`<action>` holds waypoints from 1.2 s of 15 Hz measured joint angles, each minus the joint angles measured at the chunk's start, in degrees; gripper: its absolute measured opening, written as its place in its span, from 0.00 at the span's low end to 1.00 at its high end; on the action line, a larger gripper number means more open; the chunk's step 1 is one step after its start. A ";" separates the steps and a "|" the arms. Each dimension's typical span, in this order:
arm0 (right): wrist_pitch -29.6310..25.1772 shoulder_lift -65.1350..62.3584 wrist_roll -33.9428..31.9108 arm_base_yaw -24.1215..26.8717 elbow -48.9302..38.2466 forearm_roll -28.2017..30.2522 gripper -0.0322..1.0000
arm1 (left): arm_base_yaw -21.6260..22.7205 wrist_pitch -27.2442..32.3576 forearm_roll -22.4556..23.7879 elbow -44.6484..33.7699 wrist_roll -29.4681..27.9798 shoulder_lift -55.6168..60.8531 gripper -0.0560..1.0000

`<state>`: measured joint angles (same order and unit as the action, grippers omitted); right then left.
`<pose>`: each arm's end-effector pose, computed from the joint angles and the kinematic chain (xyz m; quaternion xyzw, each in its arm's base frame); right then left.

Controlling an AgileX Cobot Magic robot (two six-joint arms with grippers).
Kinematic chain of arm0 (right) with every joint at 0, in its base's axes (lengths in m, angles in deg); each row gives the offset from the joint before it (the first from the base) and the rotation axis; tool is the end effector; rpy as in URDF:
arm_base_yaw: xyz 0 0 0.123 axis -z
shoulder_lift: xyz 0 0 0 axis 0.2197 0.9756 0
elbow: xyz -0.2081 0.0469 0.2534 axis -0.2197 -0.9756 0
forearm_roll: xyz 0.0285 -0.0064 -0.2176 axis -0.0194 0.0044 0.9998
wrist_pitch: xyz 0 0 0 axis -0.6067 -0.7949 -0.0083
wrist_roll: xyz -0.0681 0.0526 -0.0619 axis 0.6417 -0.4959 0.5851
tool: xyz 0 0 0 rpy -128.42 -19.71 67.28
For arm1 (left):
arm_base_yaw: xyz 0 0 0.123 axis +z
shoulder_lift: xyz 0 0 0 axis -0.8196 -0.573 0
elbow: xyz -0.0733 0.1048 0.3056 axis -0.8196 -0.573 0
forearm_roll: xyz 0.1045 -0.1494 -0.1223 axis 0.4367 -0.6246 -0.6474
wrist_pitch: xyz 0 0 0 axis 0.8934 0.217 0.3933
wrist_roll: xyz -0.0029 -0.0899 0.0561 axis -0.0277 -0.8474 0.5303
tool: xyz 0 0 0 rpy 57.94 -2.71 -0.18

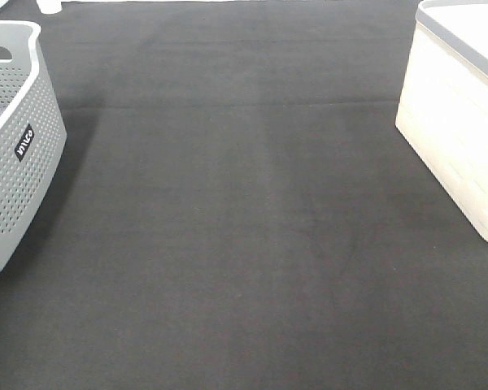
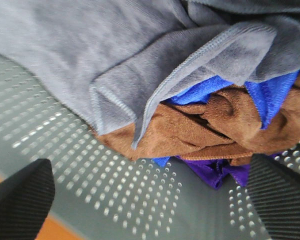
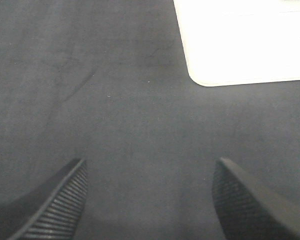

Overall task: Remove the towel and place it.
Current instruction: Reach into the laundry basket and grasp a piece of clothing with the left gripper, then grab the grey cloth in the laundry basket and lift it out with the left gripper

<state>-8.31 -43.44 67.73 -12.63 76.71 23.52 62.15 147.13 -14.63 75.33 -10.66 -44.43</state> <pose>-0.0661 0.0020 0.2382 -0.0130 0.8755 0.0025 0.4830 0.3607 0.0728 0.3202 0.4345 0.8826 0.1771 0.0284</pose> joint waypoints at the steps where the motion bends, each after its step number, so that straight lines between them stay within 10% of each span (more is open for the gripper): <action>1: 0.00 0.00 0.00 0.00 0.00 0.00 0.69 | 0.00 -0.40 0.46 0.00 0.17 -2.41 0.98; 8: 0.00 0.00 -0.06 0.00 0.00 0.00 0.69 | 0.00 -6.93 0.52 0.00 0.34 -12.61 0.97; 18: 0.00 0.00 -0.06 0.00 0.00 0.00 0.69 | 0.00 -5.79 4.81 0.00 2.52 -14.44 0.56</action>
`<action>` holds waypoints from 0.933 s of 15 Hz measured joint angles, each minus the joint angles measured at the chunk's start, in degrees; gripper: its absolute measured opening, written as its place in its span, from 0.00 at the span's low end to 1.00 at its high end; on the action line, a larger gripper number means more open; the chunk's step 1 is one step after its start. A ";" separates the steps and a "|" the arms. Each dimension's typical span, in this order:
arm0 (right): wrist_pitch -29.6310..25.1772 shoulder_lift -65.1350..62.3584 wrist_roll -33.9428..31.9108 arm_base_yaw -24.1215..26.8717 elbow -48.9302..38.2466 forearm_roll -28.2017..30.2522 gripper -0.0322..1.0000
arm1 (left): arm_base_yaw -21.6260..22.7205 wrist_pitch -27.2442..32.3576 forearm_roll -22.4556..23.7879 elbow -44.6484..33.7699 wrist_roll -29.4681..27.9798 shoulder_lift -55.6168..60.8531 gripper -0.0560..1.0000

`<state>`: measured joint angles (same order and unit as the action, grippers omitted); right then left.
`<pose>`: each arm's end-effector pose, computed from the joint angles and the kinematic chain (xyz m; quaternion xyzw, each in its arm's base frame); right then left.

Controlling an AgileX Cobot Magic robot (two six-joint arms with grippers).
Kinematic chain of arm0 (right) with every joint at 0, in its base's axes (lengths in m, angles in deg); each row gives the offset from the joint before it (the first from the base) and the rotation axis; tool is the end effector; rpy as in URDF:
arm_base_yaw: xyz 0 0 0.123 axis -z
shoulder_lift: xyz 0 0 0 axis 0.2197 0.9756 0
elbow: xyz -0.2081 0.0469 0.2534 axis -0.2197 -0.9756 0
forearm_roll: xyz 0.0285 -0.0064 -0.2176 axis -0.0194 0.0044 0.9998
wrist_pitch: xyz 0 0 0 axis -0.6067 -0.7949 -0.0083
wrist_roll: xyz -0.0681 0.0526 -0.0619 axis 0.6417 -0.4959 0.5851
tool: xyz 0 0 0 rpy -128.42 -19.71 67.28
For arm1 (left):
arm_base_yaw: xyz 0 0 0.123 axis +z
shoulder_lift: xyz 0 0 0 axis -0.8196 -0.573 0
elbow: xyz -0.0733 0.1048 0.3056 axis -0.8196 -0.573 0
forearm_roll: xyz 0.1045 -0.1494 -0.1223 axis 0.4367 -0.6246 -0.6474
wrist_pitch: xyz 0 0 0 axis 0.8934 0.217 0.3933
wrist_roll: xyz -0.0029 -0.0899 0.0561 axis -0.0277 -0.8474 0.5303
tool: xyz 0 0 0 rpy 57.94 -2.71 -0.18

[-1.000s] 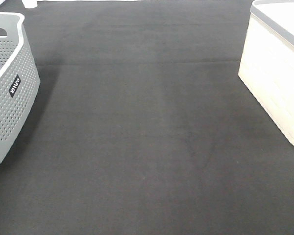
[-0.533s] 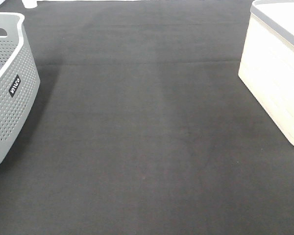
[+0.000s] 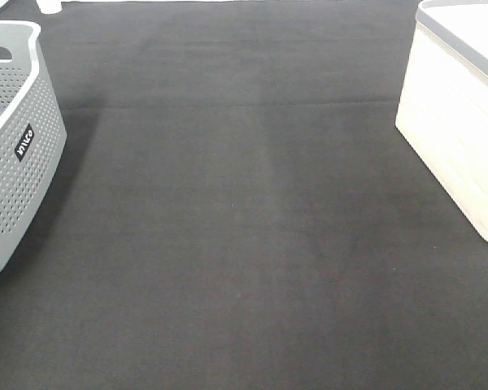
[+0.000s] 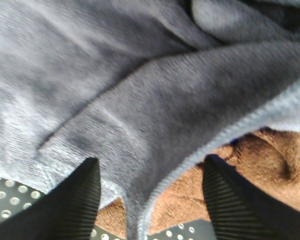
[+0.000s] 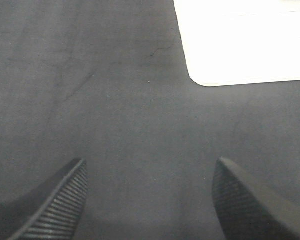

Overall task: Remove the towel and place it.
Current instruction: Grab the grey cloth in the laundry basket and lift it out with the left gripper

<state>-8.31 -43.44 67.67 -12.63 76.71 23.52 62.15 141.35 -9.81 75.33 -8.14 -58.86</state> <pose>-0.0661 0.0020 0.2382 -0.0126 0.8755 0.0027 0.4830 0.4088 0.0850 0.2250 -0.4912 -0.8542 -0.1616 0.0538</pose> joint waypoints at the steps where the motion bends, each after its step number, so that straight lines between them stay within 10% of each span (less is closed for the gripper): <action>1: 0.00 0.00 0.00 0.00 0.00 0.00 0.69 | 0.00 0.06 0.00 0.00 0.00 -0.11 0.50; 5: 0.00 0.00 0.00 0.00 0.00 0.00 0.69 | 0.00 1.15 0.00 0.00 -1.72 -0.29 0.08; 14: 0.00 0.00 0.00 0.00 0.00 0.00 0.69 | 0.00 -1.72 -1.26 0.00 -10.03 -0.29 0.05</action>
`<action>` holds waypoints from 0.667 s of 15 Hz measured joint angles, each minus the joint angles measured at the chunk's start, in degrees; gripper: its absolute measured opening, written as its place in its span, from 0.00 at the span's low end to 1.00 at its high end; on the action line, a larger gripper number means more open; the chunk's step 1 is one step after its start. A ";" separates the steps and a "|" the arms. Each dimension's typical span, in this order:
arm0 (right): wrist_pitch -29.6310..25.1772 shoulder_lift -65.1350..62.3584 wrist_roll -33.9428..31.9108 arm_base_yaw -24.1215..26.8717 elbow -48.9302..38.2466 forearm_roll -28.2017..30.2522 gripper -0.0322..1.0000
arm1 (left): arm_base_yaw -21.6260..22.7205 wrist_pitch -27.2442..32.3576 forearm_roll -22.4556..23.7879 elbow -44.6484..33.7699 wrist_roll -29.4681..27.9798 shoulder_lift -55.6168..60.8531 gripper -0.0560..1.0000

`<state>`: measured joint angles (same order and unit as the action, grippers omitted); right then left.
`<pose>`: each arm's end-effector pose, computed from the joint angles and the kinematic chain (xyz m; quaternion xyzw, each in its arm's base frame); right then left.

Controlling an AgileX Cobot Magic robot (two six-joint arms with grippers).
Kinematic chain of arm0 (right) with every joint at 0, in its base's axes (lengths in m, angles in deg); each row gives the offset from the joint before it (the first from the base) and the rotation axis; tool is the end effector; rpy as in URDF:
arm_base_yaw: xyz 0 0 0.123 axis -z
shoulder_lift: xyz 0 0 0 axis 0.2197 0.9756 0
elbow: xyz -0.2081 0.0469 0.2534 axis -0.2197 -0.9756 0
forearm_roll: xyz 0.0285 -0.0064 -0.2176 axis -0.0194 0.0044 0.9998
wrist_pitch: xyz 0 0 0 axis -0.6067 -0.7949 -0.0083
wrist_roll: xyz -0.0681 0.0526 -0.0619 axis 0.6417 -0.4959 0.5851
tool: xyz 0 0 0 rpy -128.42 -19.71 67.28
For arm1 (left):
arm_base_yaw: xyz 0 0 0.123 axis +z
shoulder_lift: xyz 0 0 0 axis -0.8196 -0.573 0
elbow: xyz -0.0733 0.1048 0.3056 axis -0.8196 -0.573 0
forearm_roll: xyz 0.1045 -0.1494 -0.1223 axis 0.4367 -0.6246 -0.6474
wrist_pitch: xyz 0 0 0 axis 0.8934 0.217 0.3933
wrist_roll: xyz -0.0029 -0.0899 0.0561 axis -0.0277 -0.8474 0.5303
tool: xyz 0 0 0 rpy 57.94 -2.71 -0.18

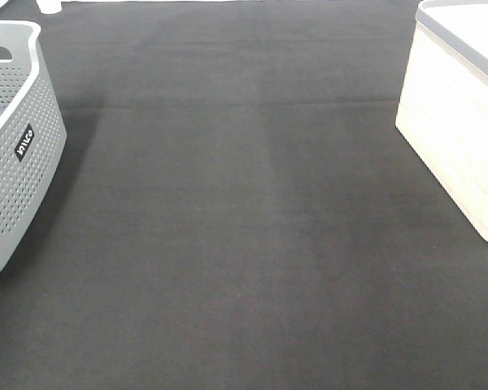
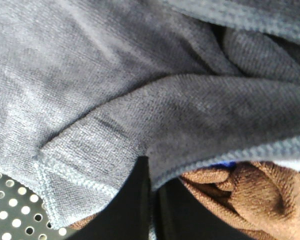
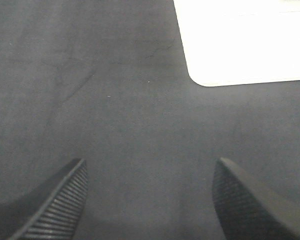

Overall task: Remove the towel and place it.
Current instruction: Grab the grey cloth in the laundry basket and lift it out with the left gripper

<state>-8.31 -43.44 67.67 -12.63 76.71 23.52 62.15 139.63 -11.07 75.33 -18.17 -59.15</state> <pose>-0.0661 0.0020 0.2382 -0.0126 0.8755 0.0027 0.4830 0.4124 0.0830 0.2225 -0.4132 -0.8959 -0.1615 0.0234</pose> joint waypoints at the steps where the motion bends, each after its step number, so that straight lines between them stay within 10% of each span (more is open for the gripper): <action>1: 0.00 0.00 0.00 0.00 0.00 0.00 0.69 | 0.00 0.17 0.00 0.00 -0.69 0.00 0.05; 10: 0.00 0.00 0.00 0.00 0.00 0.00 0.69 | 0.00 9.40 -6.36 2.35 -2.92 14.78 0.05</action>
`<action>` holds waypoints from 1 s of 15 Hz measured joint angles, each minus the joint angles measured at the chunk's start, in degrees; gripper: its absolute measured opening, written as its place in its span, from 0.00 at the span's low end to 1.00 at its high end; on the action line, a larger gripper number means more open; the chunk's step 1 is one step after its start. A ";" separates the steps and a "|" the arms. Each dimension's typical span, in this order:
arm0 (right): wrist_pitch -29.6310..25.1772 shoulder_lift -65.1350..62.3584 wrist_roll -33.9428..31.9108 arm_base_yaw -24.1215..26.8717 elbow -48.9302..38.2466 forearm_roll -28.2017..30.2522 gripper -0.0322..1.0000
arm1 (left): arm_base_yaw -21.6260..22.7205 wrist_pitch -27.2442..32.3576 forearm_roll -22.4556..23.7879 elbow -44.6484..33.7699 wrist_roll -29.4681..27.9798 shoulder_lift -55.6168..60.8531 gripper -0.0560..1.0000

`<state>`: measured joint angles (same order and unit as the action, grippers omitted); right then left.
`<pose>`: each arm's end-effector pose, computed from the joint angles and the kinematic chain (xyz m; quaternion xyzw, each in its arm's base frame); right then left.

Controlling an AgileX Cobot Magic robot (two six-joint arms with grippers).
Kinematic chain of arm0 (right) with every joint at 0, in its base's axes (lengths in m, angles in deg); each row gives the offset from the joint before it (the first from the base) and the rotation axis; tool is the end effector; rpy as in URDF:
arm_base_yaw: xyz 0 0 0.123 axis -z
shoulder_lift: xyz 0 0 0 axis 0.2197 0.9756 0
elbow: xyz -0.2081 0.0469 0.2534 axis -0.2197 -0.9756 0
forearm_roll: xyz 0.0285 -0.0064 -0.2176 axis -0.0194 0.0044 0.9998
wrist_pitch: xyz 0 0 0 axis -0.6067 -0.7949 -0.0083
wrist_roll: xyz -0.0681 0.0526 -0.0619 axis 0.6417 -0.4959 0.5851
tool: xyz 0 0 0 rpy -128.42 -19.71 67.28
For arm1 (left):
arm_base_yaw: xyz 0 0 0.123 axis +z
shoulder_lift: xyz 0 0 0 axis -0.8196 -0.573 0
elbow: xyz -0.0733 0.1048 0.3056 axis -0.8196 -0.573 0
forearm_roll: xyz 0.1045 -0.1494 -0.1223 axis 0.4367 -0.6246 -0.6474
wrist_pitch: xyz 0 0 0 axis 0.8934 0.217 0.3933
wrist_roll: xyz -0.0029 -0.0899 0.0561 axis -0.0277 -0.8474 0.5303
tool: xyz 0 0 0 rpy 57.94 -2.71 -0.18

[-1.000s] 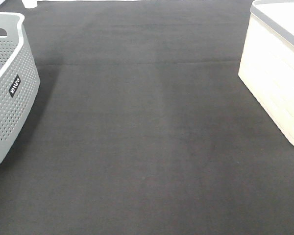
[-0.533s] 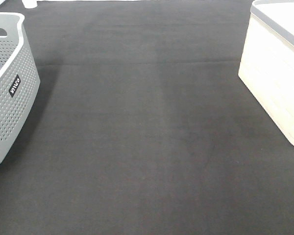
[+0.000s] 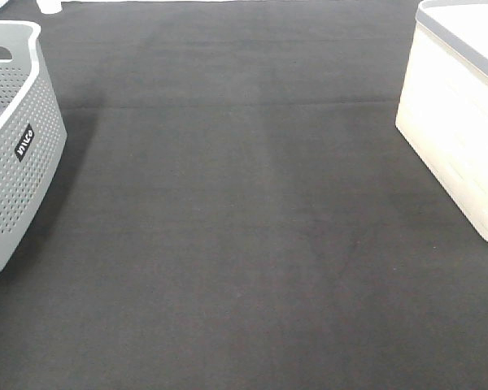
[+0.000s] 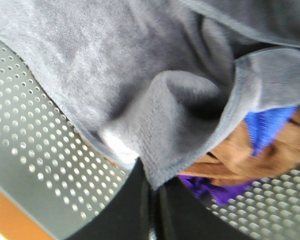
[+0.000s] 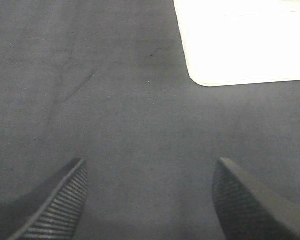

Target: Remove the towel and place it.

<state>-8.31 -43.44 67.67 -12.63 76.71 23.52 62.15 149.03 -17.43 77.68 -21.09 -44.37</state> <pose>-0.0661 0.0020 0.2382 -0.0126 0.8755 0.0027 0.4830 0.3618 0.0686 0.3286 0.3428 0.9245 0.1560 0.0583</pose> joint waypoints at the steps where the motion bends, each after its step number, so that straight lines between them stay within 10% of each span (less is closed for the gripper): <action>1: 0.00 0.00 0.00 0.00 0.00 0.00 0.69 | 0.00 0.17 -1.72 0.00 0.00 1.09 0.05; 15: 0.06 0.00 0.00 0.00 0.00 -0.40 0.69 | 0.00 -0.17 -12.72 0.00 0.23 23.72 0.05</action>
<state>-8.25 -43.44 67.67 -12.63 76.71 23.12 62.15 148.85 -30.15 77.68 -20.86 -20.65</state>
